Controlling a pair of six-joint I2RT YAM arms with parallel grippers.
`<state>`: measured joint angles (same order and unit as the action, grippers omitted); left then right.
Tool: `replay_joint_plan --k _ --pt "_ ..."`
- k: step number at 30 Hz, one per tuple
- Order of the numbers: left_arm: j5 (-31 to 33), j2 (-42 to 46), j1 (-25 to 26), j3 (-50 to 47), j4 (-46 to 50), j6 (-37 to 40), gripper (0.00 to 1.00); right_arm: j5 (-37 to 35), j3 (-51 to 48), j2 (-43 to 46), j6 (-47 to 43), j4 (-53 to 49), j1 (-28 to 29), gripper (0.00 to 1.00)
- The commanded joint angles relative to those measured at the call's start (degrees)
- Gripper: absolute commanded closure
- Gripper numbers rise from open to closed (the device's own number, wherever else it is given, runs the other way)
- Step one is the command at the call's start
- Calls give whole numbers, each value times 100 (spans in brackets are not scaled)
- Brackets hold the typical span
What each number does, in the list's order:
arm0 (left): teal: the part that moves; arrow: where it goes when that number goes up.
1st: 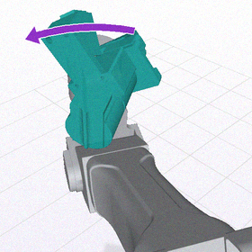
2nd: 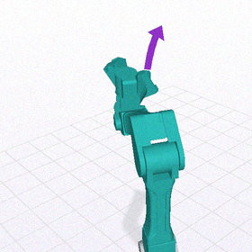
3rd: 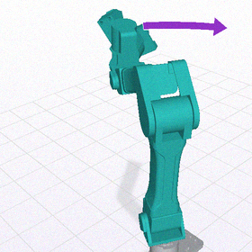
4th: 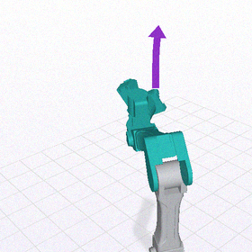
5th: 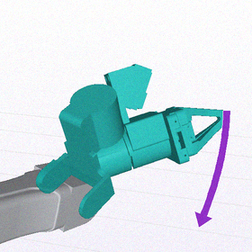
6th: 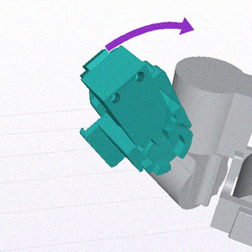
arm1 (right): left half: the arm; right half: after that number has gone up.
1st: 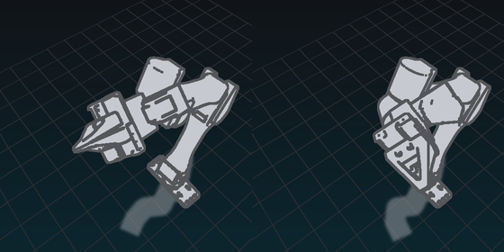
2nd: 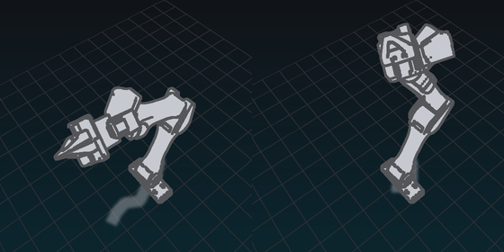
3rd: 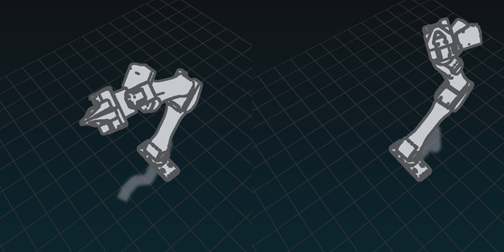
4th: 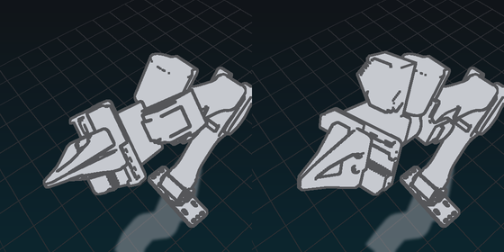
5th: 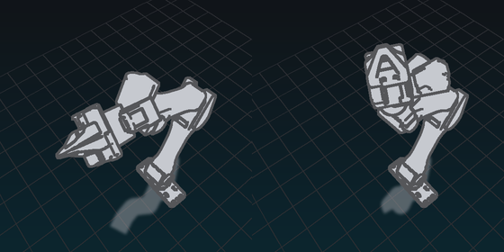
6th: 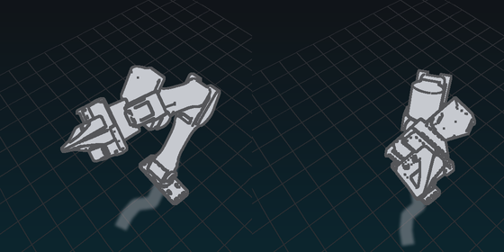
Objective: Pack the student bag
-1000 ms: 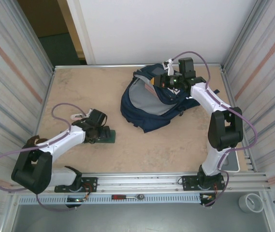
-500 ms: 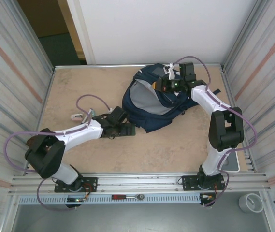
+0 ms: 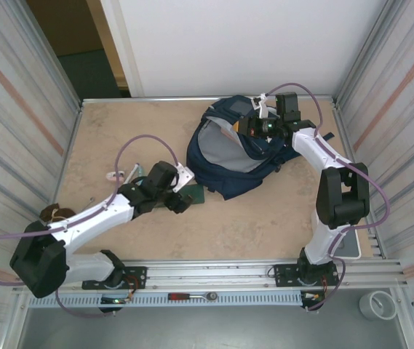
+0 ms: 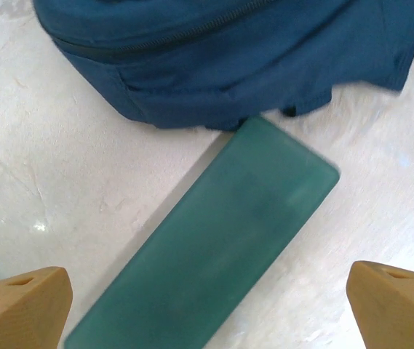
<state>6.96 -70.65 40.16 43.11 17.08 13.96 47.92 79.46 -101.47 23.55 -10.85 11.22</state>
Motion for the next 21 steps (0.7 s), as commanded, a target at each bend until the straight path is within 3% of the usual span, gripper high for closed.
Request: replay_joint_plan --k 1,6,9,14,21 --pt "-463 4 -251 -125 -199 1564 2 -81 -44 -24 108 28 -103 100" --pt "-1557 -225 -453 -106 214 2684 2 -252 -149 -2 142 15 -104 100" --pt "-1736 -369 -739 -322 -154 3210 1 -259 -193 29 221 6 -125 100" --pt "-1715 -854 -1186 74 102 3787 1 -334 -399 180 227 7 -120 100" --pt "-1941 -1623 -1270 433 119 4156 1 -301 -408 242 297 -51 -95 100"
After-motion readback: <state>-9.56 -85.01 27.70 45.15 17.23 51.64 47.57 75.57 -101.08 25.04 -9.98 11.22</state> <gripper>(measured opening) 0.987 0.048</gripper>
